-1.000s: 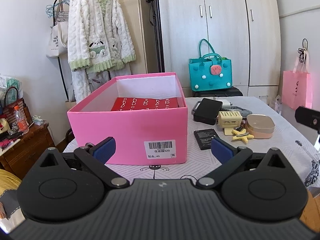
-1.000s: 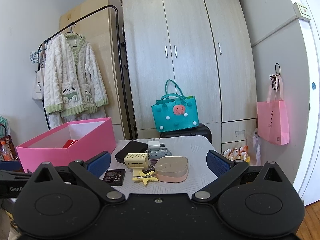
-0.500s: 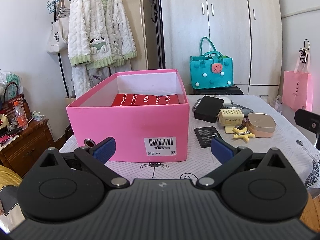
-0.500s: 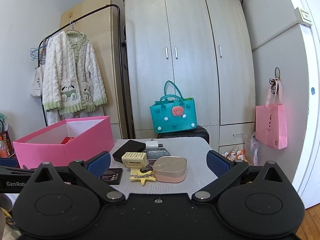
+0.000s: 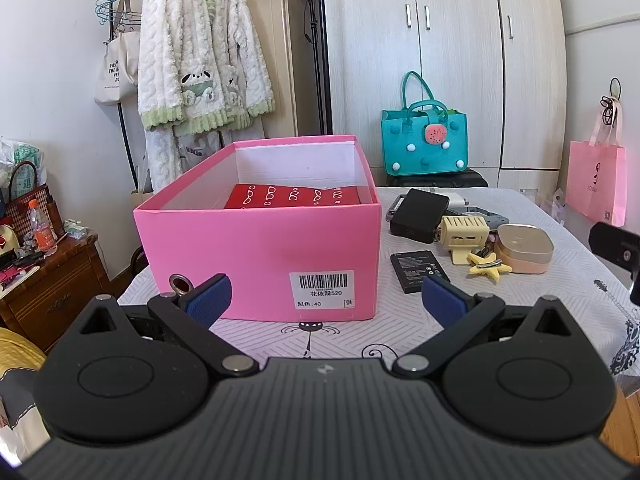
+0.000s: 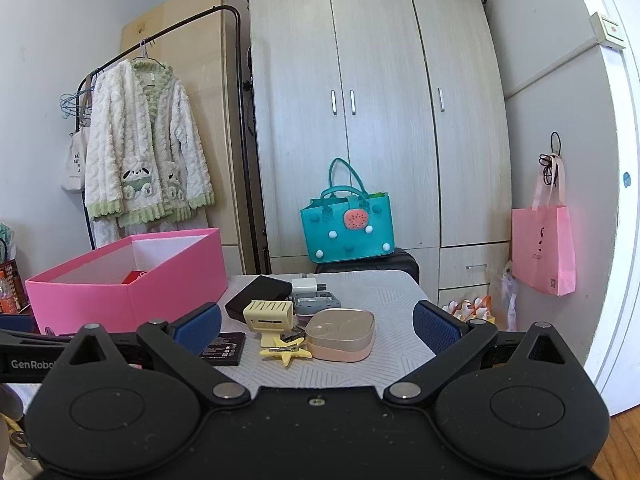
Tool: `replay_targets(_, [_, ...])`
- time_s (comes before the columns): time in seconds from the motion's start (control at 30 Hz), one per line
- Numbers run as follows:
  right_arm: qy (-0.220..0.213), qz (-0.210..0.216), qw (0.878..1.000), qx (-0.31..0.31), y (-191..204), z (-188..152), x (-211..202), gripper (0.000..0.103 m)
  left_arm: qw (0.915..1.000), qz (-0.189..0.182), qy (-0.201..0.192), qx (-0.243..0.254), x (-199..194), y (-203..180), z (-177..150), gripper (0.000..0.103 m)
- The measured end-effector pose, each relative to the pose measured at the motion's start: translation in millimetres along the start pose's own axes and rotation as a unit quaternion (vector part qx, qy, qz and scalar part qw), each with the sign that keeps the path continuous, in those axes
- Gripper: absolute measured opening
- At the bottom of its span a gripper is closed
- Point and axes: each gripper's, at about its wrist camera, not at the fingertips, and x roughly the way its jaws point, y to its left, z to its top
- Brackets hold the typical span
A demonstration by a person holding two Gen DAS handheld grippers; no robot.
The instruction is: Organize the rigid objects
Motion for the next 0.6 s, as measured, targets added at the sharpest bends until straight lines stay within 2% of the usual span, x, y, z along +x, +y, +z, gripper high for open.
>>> replay_targets(0.6, [0.007,0.003,1.0,-0.008,1.8,0.8,5.0,0.103,1.0,-0.001,0.003,-0.001,1.2,-0.2,-0.4,0.103])
